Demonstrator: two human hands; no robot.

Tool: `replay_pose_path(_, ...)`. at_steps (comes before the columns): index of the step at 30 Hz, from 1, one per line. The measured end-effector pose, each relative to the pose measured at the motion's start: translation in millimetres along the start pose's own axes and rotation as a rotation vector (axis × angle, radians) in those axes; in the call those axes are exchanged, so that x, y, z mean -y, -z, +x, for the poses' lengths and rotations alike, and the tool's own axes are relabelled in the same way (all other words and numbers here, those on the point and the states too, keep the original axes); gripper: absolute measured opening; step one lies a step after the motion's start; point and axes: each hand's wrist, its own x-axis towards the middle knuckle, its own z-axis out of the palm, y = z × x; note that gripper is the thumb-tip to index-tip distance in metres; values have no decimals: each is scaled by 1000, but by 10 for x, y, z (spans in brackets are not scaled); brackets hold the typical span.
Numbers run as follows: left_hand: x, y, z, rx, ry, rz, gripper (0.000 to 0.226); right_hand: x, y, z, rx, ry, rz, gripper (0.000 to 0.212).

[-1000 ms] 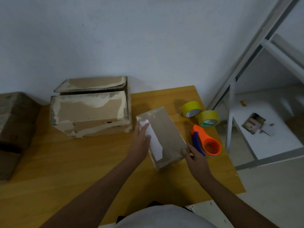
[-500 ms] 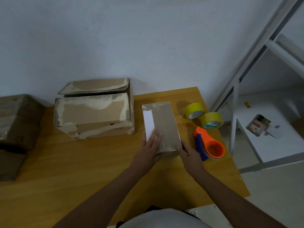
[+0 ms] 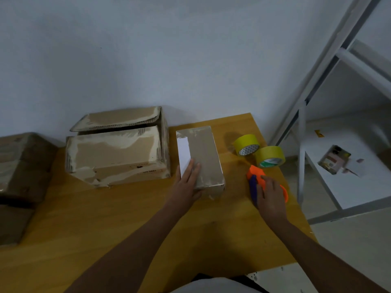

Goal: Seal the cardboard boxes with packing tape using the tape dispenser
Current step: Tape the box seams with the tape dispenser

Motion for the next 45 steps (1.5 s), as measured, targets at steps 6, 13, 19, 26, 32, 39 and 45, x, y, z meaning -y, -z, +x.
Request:
replay_pose_path(6, 36, -58, 14, 16, 30, -41, 94, -211, -127, 24, 274, -113, -197, 66)
replay_pose_path(13, 66, -84, 8, -5, 15, -55, 93, -249, -156, 67, 261, -121, -338, 67)
replay_pose_path(19, 70, -94, -5, -23, 10, -85, 92, -317, 96, 187, 209, -44, -460, 60)
replay_pose_path(26, 60, -100, 2, -41, -15, -119, 94, 44, 470, 83, 12, -247, 275, 35)
replay_pose_path(32, -121, 225, 2, -203, 73, -314, 67, 617, 721, -202, -81, -1, 469, 29)
replay_pose_path(39, -408, 760, -204, 228, 579, -1582, 51, 879, 717, -250, 19, 181, 411, 34)
replay_pose_path(45, -324, 768, -379, 154, 580, -1685, 30, 993, 749, -285, 119, 254, 441, 40)
